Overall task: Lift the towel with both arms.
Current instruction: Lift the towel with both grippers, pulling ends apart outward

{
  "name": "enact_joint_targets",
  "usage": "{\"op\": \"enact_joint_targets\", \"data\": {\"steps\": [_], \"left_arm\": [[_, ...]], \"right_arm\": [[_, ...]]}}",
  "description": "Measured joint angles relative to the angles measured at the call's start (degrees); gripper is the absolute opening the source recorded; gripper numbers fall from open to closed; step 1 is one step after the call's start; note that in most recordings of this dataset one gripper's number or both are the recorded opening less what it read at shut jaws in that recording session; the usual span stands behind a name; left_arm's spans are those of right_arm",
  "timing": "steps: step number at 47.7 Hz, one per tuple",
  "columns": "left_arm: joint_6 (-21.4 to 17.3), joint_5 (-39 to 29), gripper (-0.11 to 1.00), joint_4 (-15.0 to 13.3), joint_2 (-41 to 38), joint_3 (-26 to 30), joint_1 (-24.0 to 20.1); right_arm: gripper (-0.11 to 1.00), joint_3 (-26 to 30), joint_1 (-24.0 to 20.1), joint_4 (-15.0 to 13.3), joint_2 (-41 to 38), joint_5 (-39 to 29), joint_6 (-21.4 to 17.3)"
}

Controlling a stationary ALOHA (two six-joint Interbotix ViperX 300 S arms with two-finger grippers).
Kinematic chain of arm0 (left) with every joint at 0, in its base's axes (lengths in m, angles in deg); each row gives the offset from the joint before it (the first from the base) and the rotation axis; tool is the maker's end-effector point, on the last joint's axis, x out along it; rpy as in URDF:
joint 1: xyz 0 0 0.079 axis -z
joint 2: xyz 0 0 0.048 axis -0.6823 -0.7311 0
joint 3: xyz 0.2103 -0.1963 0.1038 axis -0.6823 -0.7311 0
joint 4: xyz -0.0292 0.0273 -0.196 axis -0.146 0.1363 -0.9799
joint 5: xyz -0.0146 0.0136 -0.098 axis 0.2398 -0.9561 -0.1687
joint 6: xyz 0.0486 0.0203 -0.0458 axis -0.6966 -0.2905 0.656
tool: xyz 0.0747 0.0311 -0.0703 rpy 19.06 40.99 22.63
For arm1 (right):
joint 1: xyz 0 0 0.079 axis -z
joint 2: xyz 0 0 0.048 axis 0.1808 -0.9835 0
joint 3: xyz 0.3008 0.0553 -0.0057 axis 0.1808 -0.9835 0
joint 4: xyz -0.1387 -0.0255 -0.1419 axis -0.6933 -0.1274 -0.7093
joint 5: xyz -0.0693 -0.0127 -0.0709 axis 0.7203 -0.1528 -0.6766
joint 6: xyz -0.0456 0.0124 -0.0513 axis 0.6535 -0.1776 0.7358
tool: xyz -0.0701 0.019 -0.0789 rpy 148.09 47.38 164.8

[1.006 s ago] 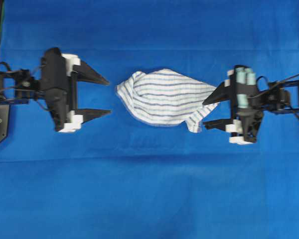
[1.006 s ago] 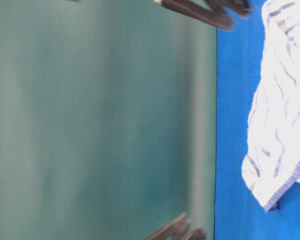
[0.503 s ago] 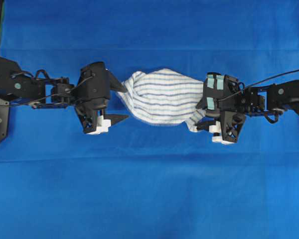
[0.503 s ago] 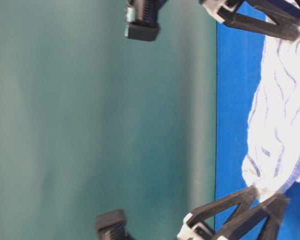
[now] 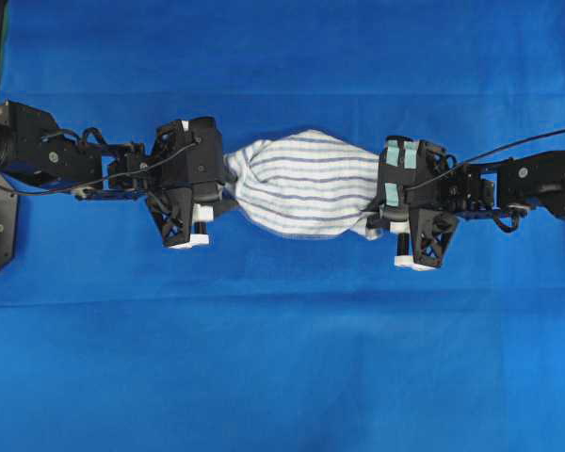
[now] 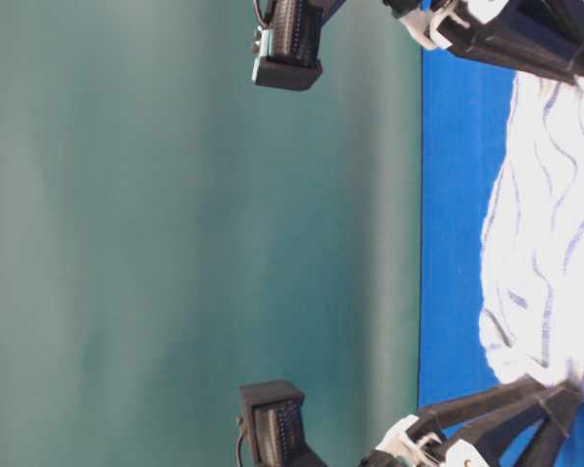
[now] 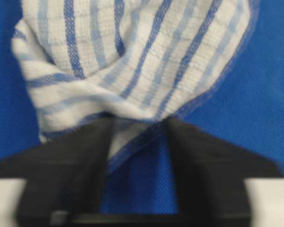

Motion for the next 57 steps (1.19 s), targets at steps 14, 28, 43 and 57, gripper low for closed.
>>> {"op": "enact_joint_targets", "data": {"steps": [14,28,43,57], "left_arm": [[0.09,-5.89,0.0,0.0,2.72,0.44,0.0],[0.53,-14.94,0.0,0.0,18.37,1.32,0.0],[1.41,-20.3,0.0,0.0,34.28,2.37,0.0],[1.49,-26.72,0.0,0.0,42.45,8.7,0.18]], "right_arm": [[0.05,0.09,0.09,0.0,2.11,-0.35,-0.09],[0.06,2.81,0.09,-0.09,16.0,-8.44,0.44],[0.06,8.26,2.72,-1.32,28.21,-18.54,0.53],[0.05,16.35,3.69,-4.83,33.13,-26.98,0.53]]}}
